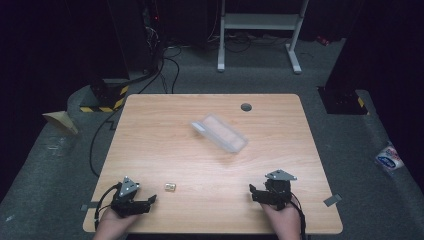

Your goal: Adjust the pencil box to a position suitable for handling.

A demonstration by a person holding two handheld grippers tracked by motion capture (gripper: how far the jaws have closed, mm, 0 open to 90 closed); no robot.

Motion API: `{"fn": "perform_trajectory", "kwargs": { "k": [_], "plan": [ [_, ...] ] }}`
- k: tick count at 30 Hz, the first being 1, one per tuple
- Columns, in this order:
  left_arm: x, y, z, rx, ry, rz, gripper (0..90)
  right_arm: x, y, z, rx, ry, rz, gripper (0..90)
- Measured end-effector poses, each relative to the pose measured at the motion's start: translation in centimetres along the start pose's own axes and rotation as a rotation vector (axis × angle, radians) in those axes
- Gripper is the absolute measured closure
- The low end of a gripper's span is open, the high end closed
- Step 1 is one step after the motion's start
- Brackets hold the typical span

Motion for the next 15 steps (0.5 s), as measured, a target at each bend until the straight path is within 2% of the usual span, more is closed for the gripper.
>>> {"fn": "perform_trajectory", "kwargs": {
  "k": [2,4,5,11,12,15],
  "plan": [
    [0.0,0.0,0.0,-0.002,-0.002,-0.003,16.7,-0.2,0.0,-0.2,-0.009,0.003,0.003,12.7],
    [0.1,0.0,0.0,0.000,-0.018,-0.006,15.1,-0.4,0.1,-0.4,-0.018,-0.012,0.005,12.2],
    [0.1,0.0,-0.1,-0.006,-0.013,-0.011,14.5,-0.5,0.1,-0.6,-0.024,-0.017,0.006,11.9],
    [0.3,-0.2,-2.0,-0.057,-0.034,-0.029,14.2,-1.4,0.2,-1.3,-0.040,-0.046,0.019,12.6],
    [0.4,-0.2,-2.3,-0.049,-0.048,-0.016,14.7,-1.9,0.2,-1.4,-0.046,-0.045,0.031,13.7],
    [0.4,-0.2,-2.5,-0.051,-0.054,0.003,14.8,-2.4,0.2,-1.5,-0.049,-0.045,0.043,17.5]
  ]
}}
Point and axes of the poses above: each handheld gripper's, and its own axes: y roughly forward along the jaws, x roughly out of its underside, z roughly to its right, the point moved 10 cm from there along y, roughly forward along the jaws, and after that the axes turned 2 degrees about y, right-handed, at the moved point
